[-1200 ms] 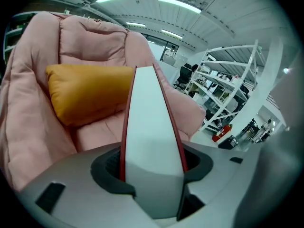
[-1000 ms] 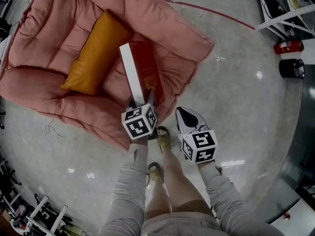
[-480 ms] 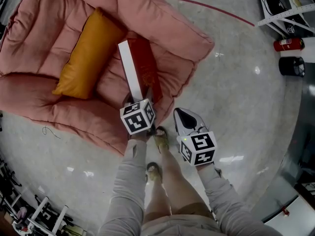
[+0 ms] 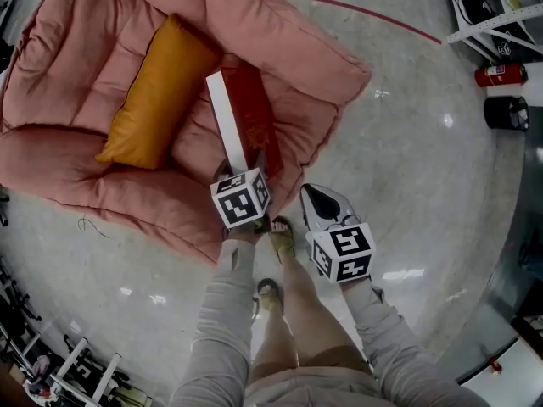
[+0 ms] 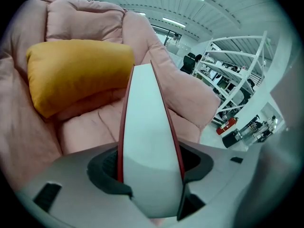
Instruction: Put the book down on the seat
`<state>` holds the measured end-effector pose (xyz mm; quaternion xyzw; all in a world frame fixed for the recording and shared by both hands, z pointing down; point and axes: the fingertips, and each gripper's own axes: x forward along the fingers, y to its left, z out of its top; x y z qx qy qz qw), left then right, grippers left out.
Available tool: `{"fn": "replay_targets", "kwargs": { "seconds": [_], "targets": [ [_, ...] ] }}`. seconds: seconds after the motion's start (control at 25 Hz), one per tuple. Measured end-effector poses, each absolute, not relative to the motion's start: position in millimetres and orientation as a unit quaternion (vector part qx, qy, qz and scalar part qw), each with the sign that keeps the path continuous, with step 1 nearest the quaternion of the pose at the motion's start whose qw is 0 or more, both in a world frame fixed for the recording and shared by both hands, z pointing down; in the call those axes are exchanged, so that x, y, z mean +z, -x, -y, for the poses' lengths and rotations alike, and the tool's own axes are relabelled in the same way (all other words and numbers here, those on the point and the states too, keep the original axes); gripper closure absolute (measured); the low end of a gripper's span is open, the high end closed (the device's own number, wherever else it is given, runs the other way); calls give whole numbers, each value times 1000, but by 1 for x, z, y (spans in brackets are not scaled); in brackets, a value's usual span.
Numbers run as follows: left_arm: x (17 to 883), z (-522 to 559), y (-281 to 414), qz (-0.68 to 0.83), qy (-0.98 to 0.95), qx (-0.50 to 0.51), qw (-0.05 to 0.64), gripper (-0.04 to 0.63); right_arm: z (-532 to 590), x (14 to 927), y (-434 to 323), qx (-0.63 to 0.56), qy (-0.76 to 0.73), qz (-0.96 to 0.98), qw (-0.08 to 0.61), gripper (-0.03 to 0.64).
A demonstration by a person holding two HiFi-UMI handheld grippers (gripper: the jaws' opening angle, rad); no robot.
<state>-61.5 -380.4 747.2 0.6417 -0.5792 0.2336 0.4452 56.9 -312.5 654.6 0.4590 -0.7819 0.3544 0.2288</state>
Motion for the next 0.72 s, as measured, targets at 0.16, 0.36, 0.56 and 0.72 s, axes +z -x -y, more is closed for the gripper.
{"fn": "replay_targets", "kwargs": {
  "seconds": [0.16,0.36,0.56,0.72],
  "targets": [
    [741,375,70,596,-632,242,431,313,311,648,-54,352,-457,785,225,617],
    [731,368,83,607,-628,245,421,288,306,641,-50,351,-455,788,222,617],
    [722,358,99,617,-620,247,417,282,302,634,-43,348,-451,791,222,617],
    [713,350,109,621,-617,246,417,282,300,625,-35,342,-448,796,221,617]
  ]
}}
